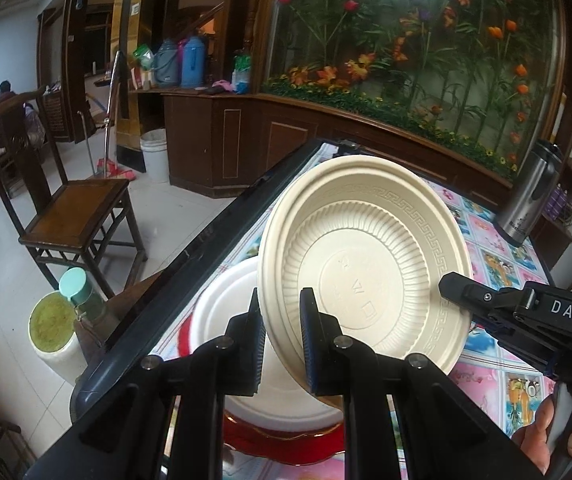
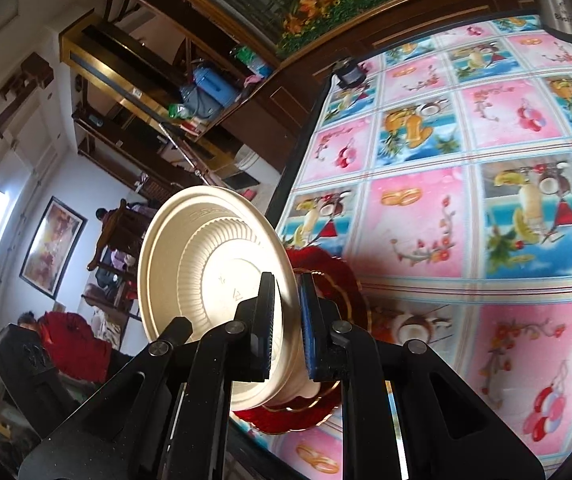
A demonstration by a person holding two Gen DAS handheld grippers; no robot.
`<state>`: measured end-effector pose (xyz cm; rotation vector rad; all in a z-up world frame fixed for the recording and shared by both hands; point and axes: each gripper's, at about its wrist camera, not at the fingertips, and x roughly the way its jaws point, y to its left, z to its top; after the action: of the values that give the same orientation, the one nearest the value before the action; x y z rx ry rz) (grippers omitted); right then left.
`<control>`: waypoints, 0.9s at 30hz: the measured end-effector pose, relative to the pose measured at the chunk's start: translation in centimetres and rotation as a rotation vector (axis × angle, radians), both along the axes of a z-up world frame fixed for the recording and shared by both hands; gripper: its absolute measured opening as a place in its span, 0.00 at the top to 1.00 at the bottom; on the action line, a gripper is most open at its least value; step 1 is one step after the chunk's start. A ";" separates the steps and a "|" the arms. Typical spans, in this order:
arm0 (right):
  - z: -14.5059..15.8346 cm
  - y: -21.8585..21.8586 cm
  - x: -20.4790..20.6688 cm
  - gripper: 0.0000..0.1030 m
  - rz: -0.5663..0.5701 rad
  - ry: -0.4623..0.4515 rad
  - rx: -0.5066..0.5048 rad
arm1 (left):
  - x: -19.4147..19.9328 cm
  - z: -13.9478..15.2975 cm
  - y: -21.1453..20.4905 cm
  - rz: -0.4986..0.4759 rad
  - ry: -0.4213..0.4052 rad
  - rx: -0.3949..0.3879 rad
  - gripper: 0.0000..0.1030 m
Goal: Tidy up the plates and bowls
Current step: 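Lower the beige bowl with both grippers onto the white dishes, open left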
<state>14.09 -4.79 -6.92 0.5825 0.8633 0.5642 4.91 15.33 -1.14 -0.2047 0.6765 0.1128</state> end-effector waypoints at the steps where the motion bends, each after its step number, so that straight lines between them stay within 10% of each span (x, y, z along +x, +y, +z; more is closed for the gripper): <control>1: -0.1 0.4 0.1 0.87 0.004 0.002 -0.004 | 0.1 -0.1 0.3 0.004 0.004 0.000 0.85; 27: -3.3 3.7 2.2 0.87 0.036 0.076 -0.035 | 1.8 -3.0 3.0 0.031 0.106 -0.045 0.85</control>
<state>16.30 -1.12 -10.18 0.5608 0.9558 0.5618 6.72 18.36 -4.17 -0.2537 0.7821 0.1391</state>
